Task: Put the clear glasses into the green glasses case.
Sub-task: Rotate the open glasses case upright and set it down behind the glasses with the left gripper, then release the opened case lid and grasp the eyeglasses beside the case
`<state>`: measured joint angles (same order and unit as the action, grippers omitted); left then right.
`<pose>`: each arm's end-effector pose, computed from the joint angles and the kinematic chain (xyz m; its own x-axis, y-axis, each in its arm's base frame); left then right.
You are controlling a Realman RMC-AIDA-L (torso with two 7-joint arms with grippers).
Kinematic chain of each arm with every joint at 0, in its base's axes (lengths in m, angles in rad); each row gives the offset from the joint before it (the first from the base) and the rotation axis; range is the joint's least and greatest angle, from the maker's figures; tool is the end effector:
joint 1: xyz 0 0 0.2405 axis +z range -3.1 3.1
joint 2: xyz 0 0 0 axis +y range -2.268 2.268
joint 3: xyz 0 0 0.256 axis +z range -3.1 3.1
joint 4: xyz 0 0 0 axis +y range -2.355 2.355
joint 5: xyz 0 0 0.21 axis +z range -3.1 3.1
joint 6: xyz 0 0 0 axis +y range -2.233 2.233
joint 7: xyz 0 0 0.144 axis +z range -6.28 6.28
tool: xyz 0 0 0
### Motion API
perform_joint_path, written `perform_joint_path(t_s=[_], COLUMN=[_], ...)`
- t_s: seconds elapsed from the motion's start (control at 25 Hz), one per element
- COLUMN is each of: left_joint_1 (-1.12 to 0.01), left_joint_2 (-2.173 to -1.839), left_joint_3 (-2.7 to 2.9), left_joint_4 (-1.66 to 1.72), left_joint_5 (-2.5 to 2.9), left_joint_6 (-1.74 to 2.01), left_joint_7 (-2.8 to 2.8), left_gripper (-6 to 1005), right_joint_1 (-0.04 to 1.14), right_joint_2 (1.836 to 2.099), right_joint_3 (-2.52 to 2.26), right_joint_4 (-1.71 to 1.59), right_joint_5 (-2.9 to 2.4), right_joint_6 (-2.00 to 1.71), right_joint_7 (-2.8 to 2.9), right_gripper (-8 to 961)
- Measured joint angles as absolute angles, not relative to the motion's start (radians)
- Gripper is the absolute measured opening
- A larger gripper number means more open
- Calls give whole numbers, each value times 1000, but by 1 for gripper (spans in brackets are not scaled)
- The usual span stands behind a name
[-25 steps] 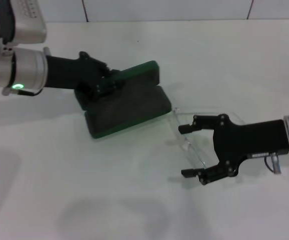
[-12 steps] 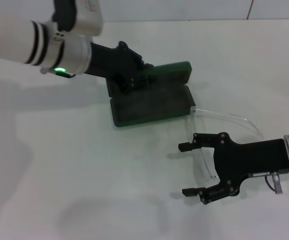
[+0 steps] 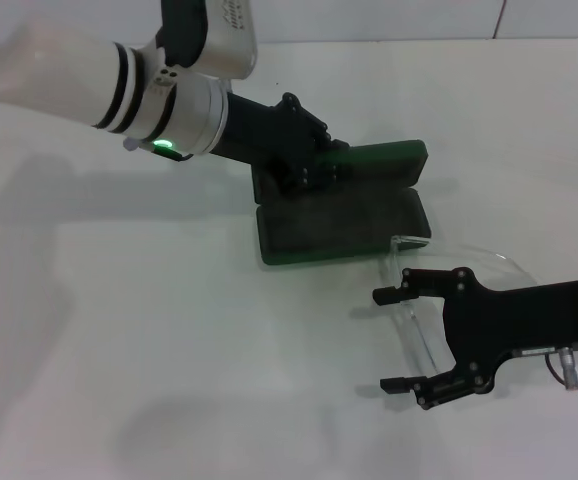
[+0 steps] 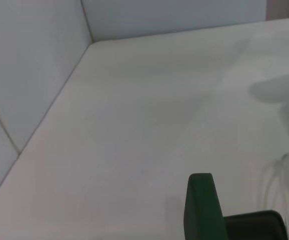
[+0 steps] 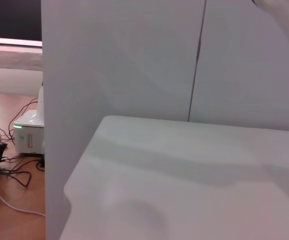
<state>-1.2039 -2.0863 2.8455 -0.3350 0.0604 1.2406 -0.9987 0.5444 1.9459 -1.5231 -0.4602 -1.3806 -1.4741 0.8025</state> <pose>-0.1570 0.4224 -0.0660 0.9934 -0.0650 0.0945 -0.0433 -0.9755 -0.2157 0.2442 0.3001 -0.0477 0.8929 0.1512 -0.4241 0.1197 -0.9877 -0.1001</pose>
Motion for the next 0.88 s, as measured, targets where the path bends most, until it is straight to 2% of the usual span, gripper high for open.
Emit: perform_joint_path(t_s=[0.28, 0.52, 0.68, 0.88], left_joint_1=[-1207, -1177, -1091, -932], left_joint_2=[-2088, -2085, -2072, -2068], left_joint_3=[2845, 2845, 2844, 2844], left_joint_4=[-332, -341, -355, -356], left_joint_5=[67, -84, -297, -530], left_joint_6=[1241, 1297, 1491, 1660], left_joint_7=[-1022, -1016, -995, -985], left_gripper=[355, 419, 461, 473], right_joint_1=[538, 524, 515, 537], right_joint_2=[1936, 1926, 1924, 1892], right_joint_3=[-1522, -1474, -1316, -1240], right_joint_4=[-465, -471, -498, -633], right_joint_5=[-1381, -1375, -1378, -1441], right_joint_6=[-1474, -1486, -1525, -1551], right_joint_7=[807, 808, 809, 849], right_gripper=[885, 884, 885, 884])
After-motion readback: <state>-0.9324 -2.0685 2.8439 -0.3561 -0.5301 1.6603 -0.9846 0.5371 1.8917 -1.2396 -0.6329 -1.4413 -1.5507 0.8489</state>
